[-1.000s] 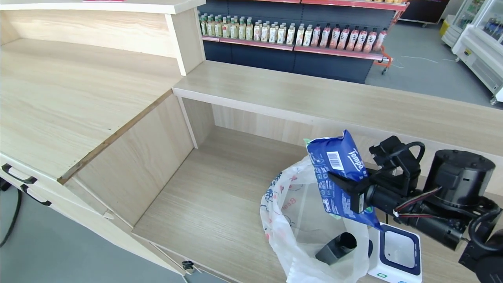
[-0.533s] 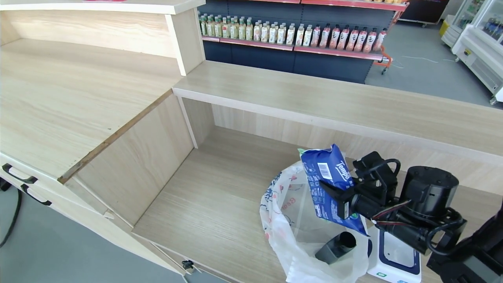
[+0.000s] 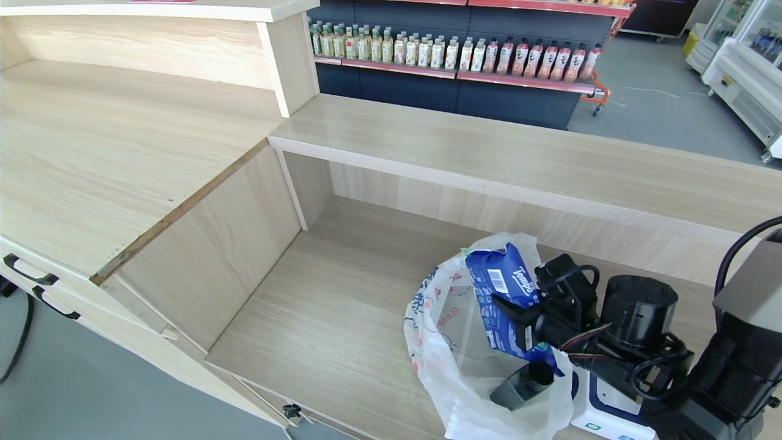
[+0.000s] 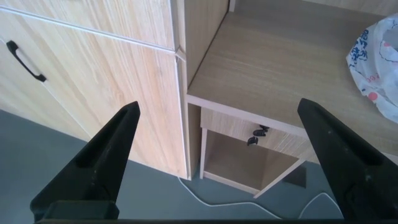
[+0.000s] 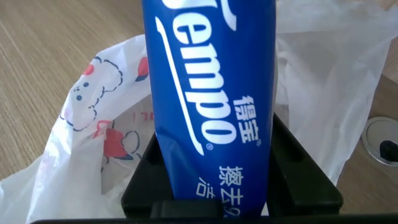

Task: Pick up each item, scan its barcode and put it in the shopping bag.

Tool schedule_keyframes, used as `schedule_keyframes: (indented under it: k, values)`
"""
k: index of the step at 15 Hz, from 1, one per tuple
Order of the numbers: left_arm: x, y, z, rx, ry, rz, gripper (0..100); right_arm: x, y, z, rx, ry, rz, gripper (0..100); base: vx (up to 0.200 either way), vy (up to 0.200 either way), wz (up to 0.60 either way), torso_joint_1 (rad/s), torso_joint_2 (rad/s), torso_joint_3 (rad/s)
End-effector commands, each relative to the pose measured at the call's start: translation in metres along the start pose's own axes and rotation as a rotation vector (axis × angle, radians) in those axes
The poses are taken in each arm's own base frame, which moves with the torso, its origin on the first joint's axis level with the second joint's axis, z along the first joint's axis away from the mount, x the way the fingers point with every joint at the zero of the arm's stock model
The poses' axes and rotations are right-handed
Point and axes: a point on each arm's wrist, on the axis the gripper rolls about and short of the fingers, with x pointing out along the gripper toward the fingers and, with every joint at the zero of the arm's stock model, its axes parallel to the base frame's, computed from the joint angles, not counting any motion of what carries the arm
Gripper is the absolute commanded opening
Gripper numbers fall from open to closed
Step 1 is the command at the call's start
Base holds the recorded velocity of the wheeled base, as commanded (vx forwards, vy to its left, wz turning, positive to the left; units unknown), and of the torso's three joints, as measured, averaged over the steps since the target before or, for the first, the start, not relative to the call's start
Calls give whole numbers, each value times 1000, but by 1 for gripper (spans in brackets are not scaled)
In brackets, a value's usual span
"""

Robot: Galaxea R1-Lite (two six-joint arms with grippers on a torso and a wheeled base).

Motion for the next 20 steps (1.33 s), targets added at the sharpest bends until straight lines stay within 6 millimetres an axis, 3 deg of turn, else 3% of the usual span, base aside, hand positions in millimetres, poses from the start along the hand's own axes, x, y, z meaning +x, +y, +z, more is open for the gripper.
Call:
schedule_keyframes:
  k: [1, 7, 20]
  values:
    - [0, 0, 0, 0, 0, 0, 100, 2, -1, -6, 1, 24, -6, 0, 0, 0, 0, 0, 0, 0]
    - [0, 0, 0, 0, 0, -2, 100, -8, 1, -17, 5, 86, 6, 0, 0, 0, 0, 0, 0, 0]
    - [0, 0, 0, 0, 0, -2, 100, -1, -2, -18, 6, 75, -2, 0, 0, 0, 0, 0, 0, 0]
